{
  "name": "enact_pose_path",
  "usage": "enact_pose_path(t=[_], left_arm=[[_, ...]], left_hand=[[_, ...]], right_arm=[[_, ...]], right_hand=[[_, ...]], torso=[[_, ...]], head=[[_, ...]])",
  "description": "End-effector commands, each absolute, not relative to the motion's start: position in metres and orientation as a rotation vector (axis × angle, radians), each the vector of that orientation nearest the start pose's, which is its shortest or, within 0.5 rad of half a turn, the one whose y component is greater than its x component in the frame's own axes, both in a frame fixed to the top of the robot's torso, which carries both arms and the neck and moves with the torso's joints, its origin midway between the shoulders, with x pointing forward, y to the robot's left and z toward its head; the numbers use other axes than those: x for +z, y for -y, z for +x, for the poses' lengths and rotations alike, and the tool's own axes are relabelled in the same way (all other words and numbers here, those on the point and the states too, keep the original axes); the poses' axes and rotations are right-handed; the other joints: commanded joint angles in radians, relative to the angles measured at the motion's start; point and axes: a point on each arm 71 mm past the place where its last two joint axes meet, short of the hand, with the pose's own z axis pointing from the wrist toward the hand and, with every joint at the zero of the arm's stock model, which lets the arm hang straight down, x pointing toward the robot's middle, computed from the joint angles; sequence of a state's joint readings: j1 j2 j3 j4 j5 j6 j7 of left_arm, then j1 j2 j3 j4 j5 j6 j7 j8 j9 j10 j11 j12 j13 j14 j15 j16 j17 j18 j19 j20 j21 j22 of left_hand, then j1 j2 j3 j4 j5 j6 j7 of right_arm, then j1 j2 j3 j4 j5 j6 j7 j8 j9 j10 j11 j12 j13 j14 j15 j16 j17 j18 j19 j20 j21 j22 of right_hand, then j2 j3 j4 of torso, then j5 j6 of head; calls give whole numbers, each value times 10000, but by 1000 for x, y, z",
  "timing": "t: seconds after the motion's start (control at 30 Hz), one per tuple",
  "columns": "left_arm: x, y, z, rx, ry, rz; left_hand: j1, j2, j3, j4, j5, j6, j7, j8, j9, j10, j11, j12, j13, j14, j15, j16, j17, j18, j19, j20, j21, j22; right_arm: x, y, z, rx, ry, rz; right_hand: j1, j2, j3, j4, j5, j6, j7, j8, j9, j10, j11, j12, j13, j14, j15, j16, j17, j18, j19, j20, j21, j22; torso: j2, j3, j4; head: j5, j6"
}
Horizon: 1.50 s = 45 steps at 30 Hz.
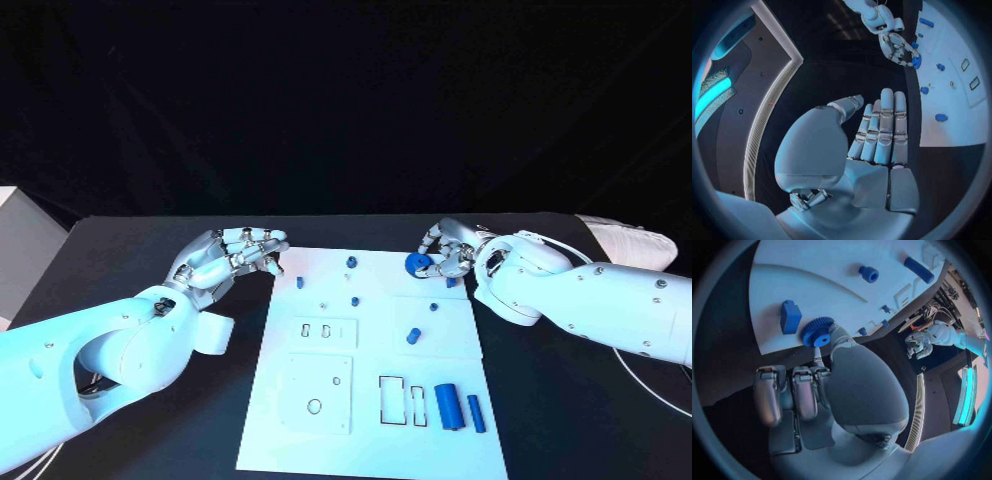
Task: Assemble the parts on the task board
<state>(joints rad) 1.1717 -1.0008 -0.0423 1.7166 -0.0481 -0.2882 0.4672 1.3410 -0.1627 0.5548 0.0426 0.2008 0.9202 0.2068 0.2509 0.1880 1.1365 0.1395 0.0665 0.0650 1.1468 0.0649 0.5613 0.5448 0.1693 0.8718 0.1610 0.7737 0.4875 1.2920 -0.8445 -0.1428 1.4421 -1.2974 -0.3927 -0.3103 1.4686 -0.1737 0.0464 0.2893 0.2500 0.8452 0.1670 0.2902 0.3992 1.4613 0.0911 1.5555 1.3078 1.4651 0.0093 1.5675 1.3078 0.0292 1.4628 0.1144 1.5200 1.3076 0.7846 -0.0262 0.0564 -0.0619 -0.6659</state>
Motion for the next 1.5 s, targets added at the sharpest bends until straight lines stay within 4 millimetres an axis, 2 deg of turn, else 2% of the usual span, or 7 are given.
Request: enact_pose_path(t=[0.03,0.17,0.27,0.47,0.6,0.87,1.5], left_arm=[[-169,-224,445,-16588,-14108,-10316],[-170,-224,445,-16586,-14114,-10319],[-170,-224,445,-16584,-14120,-10322],[-170,-224,445,-16580,-14146,-10333],[-170,-224,445,-16576,-14156,-10338],[-170,-224,445,-16569,-14174,-10347],[-170,-221,445,-16650,-14242,-10336]], left_hand=[[-7,22,50,7,-39,-5,28,-69,15,-79,13,-26,14,-75,-2,34,9,112,-61,-5,34,8],[-7,22,50,7,-39,-5,28,-69,15,-79,13,-26,14,-75,-2,34,9,112,-61,-5,34,8],[-7,22,50,7,-39,-5,28,-69,15,-79,13,-26,14,-75,-2,34,9,112,-61,-5,34,8],[-7,22,50,7,-39,-5,28,-69,15,-79,13,-26,14,-75,-2,34,9,112,-61,-5,34,8],[-14,25,51,11,-39,-10,34,-74,18,-85,18,-27,14,-88,3,45,16,111,-82,-1,61,26],[-14,25,51,11,-39,-10,34,-74,18,-85,18,-27,14,-88,3,45,16,111,-82,-1,61,26],[-14,34,56,13,-38,-11,33,-76,21,-89,19,-26,14,-96,5,51,20,112,-96,2,76,36]], right_arm=[[-185,244,510,4276,-17276,1587],[-186,244,510,4252,-17332,1541],[-186,244,510,4179,-17338,1431],[-185,244,509,3936,-17130,1007],[-184,242,508,3900,-16883,761],[-177,232,503,4333,-16023,373],[-160,145,473,5939,-15064,-1566]], right_hand=[[4,116,99,6,75,109,-19,46,-26,954,-60,61,2478,1057,46,33,2630,-143,755,39,49,2099],[121,220,370,-28,194,395,-98,58,-85,943,-130,51,2467,1057,-9,33,2630,-144,756,-1,59,2116],[219,188,703,-17,-104,550,-137,10,-170,938,-173,45,2461,1057,-50,33,2630,-146,757,-42,66,2128],[377,73,1103,-60,-68,669,-162,-58,-267,919,-198,29,2442,1057,-75,33,2630,-147,756,-69,67,2137],[643,-102,1937,-104,-146,897,-191,-123,-401,919,-230,25,2445,1057,-107,33,2630,-153,768,-100,86,2168],[513,-296,2621,-113,-40,1242,-300,15,-417,911,-324,14,2436,1057,-181,33,2630,-168,802,-158,132,2226],[267,-466,2815,-82,-47,1277,-322,36,-435,900,-348,3,2424,1057,-208,33,2630,-183,836,-188,175,2277]], torso=[[-1,-8,2],[-3,-4,-11],[-4,0,-13],[-8,-1,-19],[-10,-2,-3],[-21,-7,-13],[-9,-28,16]], head=[[10,-28],[22,-51],[22,-54],[19,-59],[12,-47],[41,-6],[63,92]])
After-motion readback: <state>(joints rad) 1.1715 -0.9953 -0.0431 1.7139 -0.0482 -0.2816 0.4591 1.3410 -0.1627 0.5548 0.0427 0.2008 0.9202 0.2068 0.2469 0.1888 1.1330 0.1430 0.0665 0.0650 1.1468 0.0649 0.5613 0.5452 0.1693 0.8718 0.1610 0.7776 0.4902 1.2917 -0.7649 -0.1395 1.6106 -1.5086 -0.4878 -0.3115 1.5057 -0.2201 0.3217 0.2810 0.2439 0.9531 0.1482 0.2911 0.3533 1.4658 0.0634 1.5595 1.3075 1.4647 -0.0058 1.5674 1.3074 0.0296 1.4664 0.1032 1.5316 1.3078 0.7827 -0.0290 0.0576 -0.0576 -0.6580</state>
